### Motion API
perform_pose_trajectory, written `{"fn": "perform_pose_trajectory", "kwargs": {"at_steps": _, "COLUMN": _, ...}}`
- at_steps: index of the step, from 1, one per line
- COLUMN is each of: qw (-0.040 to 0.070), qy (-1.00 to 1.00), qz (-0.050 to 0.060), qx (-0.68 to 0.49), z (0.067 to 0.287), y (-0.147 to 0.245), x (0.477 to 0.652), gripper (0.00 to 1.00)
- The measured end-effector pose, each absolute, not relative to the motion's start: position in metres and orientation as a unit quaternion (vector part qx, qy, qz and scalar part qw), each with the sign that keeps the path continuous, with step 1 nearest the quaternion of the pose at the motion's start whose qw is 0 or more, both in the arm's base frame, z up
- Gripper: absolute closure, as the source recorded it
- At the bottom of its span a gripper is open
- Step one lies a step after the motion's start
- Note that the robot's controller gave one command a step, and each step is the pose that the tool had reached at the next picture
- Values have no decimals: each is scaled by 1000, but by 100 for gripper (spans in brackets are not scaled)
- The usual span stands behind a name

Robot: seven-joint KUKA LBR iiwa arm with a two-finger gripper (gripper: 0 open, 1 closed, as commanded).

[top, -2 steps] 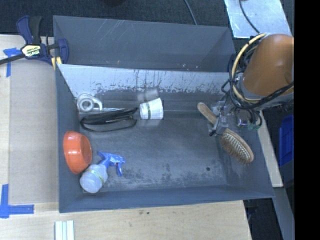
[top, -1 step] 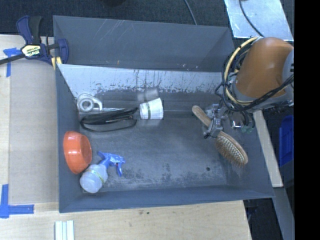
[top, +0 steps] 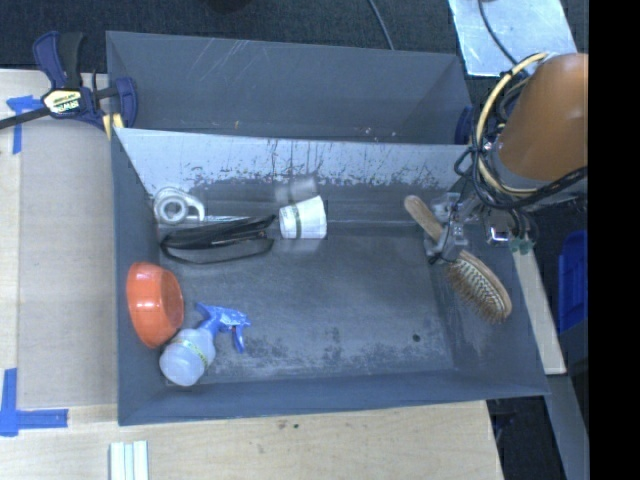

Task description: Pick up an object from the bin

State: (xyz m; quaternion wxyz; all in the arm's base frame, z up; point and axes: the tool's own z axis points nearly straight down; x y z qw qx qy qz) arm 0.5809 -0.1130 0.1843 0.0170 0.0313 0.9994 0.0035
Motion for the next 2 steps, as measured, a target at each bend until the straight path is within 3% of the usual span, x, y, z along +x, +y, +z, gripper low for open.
{"fn": "perform_pose_trajectory", "kwargs": {"at_steps": 1, "qw": 9, "qy": 1000, "qz": 6, "qx": 27, "z": 235, "y": -106, "x": 575, "gripper": 100}}
{"fn": "perform_pose_trajectory", "kwargs": {"at_steps": 2, "qw": 5, "qy": 998, "qz": 7, "qx": 59, "z": 151, "y": -121, "x": 530, "gripper": 100}}
